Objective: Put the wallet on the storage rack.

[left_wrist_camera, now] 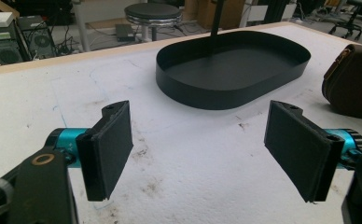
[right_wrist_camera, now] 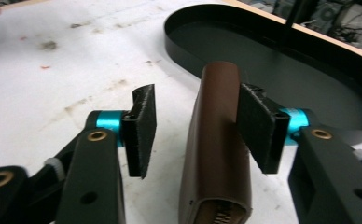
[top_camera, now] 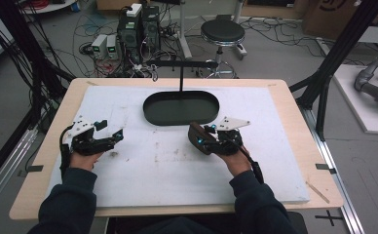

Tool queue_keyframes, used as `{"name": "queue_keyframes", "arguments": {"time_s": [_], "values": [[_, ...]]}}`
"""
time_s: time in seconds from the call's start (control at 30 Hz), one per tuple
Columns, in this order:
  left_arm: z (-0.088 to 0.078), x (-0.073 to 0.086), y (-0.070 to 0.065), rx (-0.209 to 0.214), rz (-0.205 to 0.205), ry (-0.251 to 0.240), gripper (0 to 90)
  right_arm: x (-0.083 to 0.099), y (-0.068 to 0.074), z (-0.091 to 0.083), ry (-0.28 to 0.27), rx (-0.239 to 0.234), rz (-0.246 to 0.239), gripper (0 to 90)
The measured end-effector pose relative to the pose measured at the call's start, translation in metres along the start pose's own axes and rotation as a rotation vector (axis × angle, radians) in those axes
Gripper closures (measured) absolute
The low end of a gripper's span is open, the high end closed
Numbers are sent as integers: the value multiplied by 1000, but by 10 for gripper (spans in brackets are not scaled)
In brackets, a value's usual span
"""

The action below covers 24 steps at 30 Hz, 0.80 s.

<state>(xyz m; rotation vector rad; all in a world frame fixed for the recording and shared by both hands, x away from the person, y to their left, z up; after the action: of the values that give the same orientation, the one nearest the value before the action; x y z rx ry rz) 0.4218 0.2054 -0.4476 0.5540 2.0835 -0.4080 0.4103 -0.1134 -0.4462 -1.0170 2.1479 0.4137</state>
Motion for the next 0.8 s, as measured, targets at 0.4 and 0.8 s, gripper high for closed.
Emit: {"name": "queue_keyframes", "arguments": {"time_s": [0.4, 0.8], "values": [[0, 0, 0, 1, 0, -1, 234, -3, 3, -1, -24, -21, -4, 508], [-1, 0, 1, -2, 2, 0, 234, -2, -7, -4, -22, 62, 18, 356]]}}
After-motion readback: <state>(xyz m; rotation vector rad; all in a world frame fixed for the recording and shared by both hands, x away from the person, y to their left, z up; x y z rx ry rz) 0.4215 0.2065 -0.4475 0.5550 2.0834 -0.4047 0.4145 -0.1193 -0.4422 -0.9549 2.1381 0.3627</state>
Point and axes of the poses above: each handheld gripper's, and its own axes: z roughly forward along the jaws, x roughly out of its underside, y roughly to its left, the point moved 10 cm from there along z, roughly forward along the jaws, and after that the axes turned 14 degrees about y, right-handed, at the moved point
